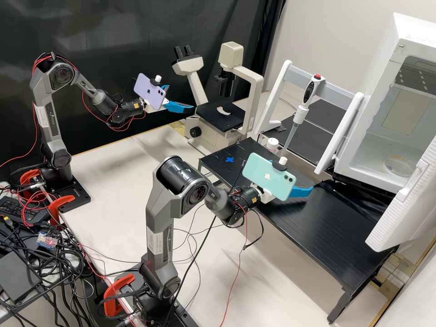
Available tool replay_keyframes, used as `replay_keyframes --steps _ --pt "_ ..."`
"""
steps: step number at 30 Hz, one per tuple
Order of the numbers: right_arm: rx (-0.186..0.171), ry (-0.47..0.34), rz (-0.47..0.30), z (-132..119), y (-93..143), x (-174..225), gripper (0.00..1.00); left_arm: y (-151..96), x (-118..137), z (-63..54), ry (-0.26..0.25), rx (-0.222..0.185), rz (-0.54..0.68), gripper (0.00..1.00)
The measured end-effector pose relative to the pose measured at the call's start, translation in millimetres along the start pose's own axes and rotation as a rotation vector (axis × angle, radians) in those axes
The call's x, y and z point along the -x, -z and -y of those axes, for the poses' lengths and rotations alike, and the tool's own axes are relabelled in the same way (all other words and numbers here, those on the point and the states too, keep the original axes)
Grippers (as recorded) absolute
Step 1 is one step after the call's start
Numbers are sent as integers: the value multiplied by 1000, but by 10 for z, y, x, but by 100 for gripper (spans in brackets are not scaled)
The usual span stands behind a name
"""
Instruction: Move the petri dish to the microscope
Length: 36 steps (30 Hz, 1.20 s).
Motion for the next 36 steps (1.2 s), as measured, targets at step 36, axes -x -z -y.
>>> replay_keyframes --steps 36 --pt "-51 -266 120 -940 -396 -760 100 0 0 0 0 0 0 100"
